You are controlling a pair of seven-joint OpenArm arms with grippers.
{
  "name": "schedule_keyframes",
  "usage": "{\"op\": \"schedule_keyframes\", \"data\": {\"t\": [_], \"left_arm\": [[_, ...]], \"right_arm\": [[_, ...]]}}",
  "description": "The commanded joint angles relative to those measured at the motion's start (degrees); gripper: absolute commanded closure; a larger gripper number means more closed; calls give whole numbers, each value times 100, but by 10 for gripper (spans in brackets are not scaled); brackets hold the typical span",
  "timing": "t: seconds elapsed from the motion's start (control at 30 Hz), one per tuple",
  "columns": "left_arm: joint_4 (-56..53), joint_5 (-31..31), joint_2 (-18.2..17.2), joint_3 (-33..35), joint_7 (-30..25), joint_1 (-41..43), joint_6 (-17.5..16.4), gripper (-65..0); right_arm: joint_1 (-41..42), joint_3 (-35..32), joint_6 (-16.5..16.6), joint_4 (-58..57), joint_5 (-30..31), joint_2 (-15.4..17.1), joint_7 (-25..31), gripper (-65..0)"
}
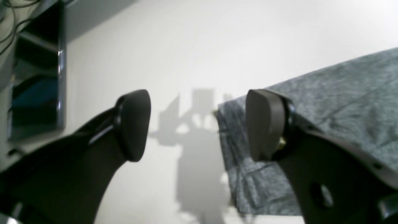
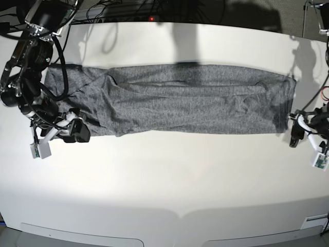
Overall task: Fold the T-shirt properly
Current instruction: 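Release the strip end and move the left gripper to the other end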
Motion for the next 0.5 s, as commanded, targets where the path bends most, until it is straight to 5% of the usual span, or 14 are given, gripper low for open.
{"op": "schedule_keyframes", "data": {"t": [0.0, 0.1, 0.27, 0.37, 0.47], "left_arm": [[17, -90, -116, -181, -70, -94, -79, -451], [-267, -151, -120, -474, -52, -118, -352, -451], [-1421, -227, -479, -592, -52, -243, -350, -451], [-2361, -811, -756, -590, 166, -442, -507, -451], [-3254, -1707, -935, -590, 553, -651, -1084, -451]], "right_arm": [[107, 13, 49, 114, 111, 61, 107, -270], [107, 13, 49, 114, 111, 61, 92, -270], [107, 13, 49, 114, 111, 59, 46, -270], [107, 13, 49, 114, 114, 61, 42, -270], [107, 13, 49, 114, 114, 61, 44, -270]]}}
